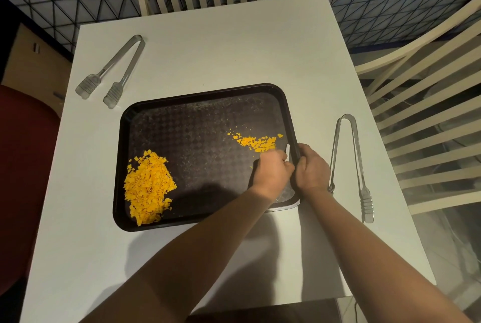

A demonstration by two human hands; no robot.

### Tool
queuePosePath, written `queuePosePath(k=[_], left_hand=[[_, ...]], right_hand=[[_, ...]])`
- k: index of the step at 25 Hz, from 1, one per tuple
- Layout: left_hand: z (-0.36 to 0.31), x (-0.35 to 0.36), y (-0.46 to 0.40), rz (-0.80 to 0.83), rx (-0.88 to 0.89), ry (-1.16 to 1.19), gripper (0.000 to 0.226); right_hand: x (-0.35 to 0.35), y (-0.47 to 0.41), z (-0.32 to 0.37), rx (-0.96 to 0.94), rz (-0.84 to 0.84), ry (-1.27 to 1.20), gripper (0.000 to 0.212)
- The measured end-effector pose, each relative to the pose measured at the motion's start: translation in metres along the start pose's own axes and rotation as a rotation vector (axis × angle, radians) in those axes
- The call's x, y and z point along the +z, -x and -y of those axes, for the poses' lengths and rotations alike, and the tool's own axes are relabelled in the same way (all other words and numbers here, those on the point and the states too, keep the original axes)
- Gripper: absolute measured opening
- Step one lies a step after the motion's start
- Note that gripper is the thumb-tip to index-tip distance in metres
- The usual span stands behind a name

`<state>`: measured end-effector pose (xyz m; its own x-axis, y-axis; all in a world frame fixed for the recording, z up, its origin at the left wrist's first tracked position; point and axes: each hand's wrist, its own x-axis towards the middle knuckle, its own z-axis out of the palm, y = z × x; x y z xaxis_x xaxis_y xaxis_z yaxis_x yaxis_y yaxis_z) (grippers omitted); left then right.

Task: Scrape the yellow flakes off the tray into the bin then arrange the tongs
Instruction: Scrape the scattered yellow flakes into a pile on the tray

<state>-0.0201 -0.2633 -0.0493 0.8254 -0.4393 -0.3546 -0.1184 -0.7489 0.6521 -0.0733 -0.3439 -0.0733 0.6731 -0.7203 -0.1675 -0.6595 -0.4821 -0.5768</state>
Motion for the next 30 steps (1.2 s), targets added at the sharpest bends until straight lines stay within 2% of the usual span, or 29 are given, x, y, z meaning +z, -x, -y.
queuePosePath(k=[2, 6, 10, 15, 19, 21, 24, 30], left_hand=[[-0.003, -0.002, -0.004, 0.0, -0.02, 0.022, 0.035], [-0.004, -0.011, -0.019, -0.065, -0.016, -0.002, 0.013], [-0.006, -0.002, -0.01, -0.041, 0.085, -0.054, 0.015], [0.0, -0.002, -0.01, 0.022, 0.013, -0.126, 0.023], [0.013, -0.014, -0.008, -0.089, -0.065, -0.175, 0.029], [0.01, -0.014, -0.003, -0.092, -0.028, -0.18, 0.027], [-0.009, -0.004, 0.003, 0.013, 0.068, -0.172, 0.02], [-0.01, -0.012, -0.013, -0.026, -0.073, -0.135, 0.025]], right_hand=[[0.0, -0.001, 0.0, 0.001, 0.002, 0.001, 0.057], [0.001, -0.001, -0.001, -0.007, 0.007, 0.008, 0.054], [0.001, -0.002, -0.002, 0.011, 0.011, 0.006, 0.055], [-0.001, -0.001, -0.002, -0.017, -0.001, -0.001, 0.057], [-0.001, 0.0, -0.001, -0.016, -0.005, -0.003, 0.056], [-0.001, 0.0, 0.0, -0.019, -0.01, 0.004, 0.056], [0.0, 0.0, -0.001, -0.018, -0.009, -0.005, 0.055], [-0.001, 0.001, -0.001, -0.03, -0.015, 0.002, 0.055]])
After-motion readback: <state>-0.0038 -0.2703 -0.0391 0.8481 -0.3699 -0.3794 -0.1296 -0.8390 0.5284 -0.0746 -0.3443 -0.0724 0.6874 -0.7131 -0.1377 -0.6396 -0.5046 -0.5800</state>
